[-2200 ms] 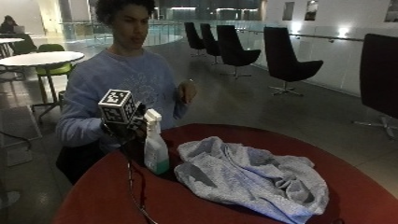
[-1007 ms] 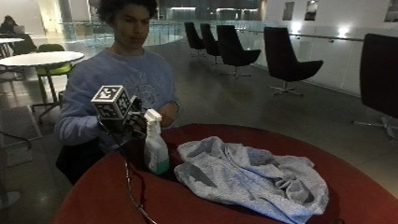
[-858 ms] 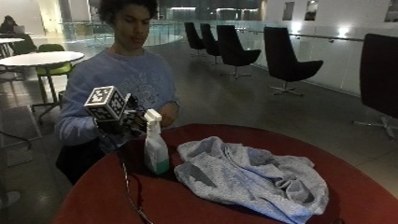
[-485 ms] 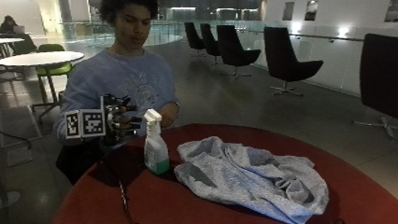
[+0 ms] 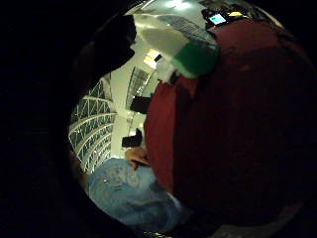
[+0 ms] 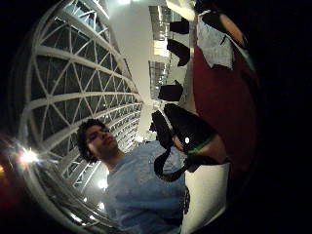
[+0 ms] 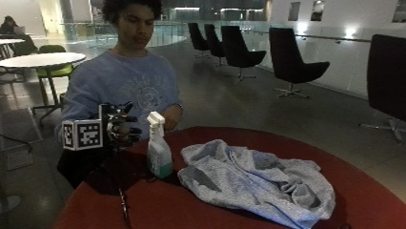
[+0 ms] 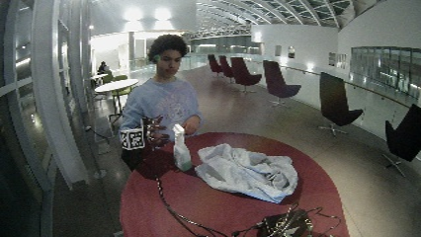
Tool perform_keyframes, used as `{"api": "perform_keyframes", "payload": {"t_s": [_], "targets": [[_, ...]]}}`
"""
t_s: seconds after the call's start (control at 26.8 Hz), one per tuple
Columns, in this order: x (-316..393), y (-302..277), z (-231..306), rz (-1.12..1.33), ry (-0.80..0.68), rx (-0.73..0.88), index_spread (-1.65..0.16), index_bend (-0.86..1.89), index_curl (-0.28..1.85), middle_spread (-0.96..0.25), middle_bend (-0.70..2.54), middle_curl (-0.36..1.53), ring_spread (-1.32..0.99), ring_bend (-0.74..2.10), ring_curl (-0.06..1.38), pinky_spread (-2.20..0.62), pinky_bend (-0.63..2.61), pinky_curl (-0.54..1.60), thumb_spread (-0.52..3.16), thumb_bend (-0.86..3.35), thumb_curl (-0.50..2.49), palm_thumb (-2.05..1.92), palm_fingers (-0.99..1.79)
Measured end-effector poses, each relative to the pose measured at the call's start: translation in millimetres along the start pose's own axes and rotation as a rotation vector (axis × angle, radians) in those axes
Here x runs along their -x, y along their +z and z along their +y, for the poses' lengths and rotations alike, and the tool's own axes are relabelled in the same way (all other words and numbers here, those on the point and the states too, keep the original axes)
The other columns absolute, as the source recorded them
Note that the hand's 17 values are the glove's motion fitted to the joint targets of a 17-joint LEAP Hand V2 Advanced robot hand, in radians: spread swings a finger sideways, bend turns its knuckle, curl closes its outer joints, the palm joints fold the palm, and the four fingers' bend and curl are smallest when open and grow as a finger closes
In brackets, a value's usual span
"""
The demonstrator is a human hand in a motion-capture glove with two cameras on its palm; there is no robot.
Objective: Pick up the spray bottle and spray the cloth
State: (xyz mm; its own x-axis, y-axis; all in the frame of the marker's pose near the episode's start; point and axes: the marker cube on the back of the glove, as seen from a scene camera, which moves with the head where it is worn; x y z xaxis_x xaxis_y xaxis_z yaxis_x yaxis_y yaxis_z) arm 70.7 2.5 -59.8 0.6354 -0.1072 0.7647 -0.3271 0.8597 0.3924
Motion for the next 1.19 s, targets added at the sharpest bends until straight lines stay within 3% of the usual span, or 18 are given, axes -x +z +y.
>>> {"api": "perform_keyframes", "payload": {"t_s": [0.6,1.19], "targets": [[-49,5,-83,0.129,0.145,-0.007,-0.37,0.11,0.24,0.03,0.23,0.37,0.07,0.32,0.3,0.21,0.31,0.35,1.11,-0.01,0.33,0.7,0.5],[-71,22,-121,0.055,0.094,-0.071,-0.4,0.16,0.25,0.01,0.23,0.38,0.06,0.33,0.31,0.2,0.28,0.34,1.04,0.0,0.36,0.77,0.57]]}}
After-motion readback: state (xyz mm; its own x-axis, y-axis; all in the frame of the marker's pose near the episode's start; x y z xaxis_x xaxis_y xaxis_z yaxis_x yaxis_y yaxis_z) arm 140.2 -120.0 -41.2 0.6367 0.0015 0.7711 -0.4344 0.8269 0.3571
